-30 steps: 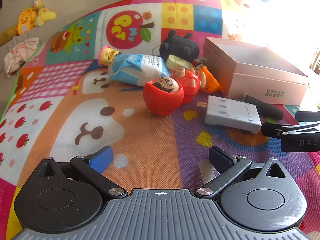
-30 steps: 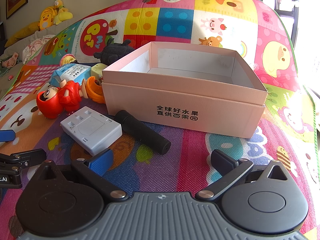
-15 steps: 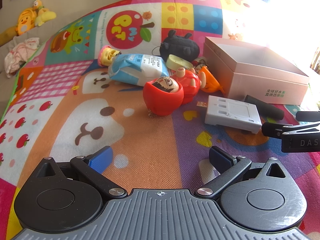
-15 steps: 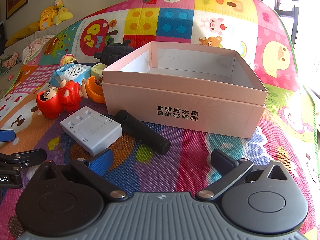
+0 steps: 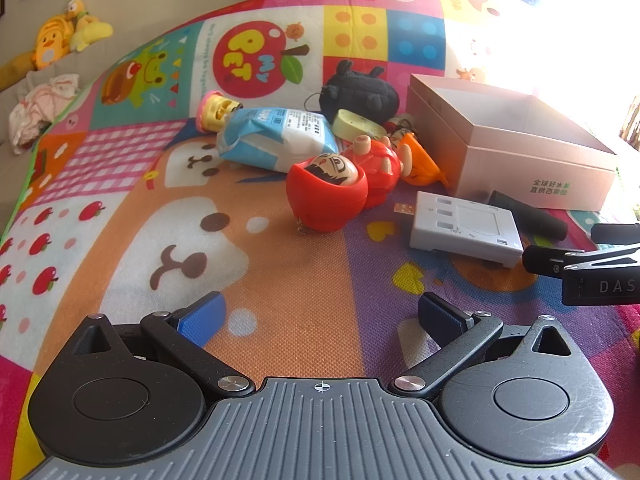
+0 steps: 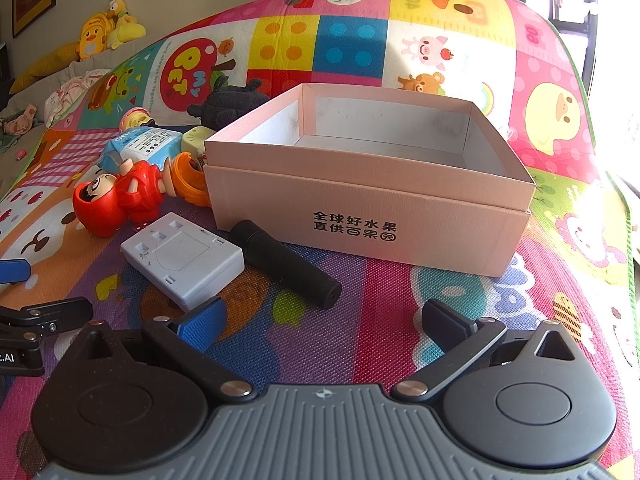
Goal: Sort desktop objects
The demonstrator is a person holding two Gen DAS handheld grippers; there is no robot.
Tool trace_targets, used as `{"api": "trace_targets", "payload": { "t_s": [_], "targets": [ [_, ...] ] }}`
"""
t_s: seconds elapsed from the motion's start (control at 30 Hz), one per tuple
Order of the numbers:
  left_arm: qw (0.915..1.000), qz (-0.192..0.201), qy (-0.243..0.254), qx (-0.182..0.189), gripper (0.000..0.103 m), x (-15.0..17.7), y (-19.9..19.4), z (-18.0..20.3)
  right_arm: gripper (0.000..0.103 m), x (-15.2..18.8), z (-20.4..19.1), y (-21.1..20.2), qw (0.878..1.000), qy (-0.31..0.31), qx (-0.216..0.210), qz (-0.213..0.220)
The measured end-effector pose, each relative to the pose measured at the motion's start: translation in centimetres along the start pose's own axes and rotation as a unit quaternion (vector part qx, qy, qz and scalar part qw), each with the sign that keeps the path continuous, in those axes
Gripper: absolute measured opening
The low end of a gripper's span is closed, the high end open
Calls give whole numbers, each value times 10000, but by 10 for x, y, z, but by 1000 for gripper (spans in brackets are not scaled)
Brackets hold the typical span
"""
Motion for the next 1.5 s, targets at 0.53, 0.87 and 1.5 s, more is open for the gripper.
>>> {"api": "trace_targets", "payload": {
  "t_s": [0.53, 0.87, 1.5],
  "targets": [
    [9999, -107, -4, 5, 103, -3, 4, -4, 103, 21, -3, -26, 9993, 125, 126, -338],
    [9999, -96, -9, 114, 103, -3, 2, -4, 103, 19, -4, -25, 9990, 63, 56, -437],
    [9981, 15, -302, 538, 103, -6, -5, -9, 66, -17, 26, -6, 9944, -724, 757, -99]
  ]
}}
Point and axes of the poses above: each gripper's, at about its wrist camera, not at the fingertips, and y roughly the way its jaws point, z to its right, x to its underside, the point moved 10 cm from there along y, roughly the way its jaws point, and after that the axes turned 8 degrees about -y, right-handed, at the moved point
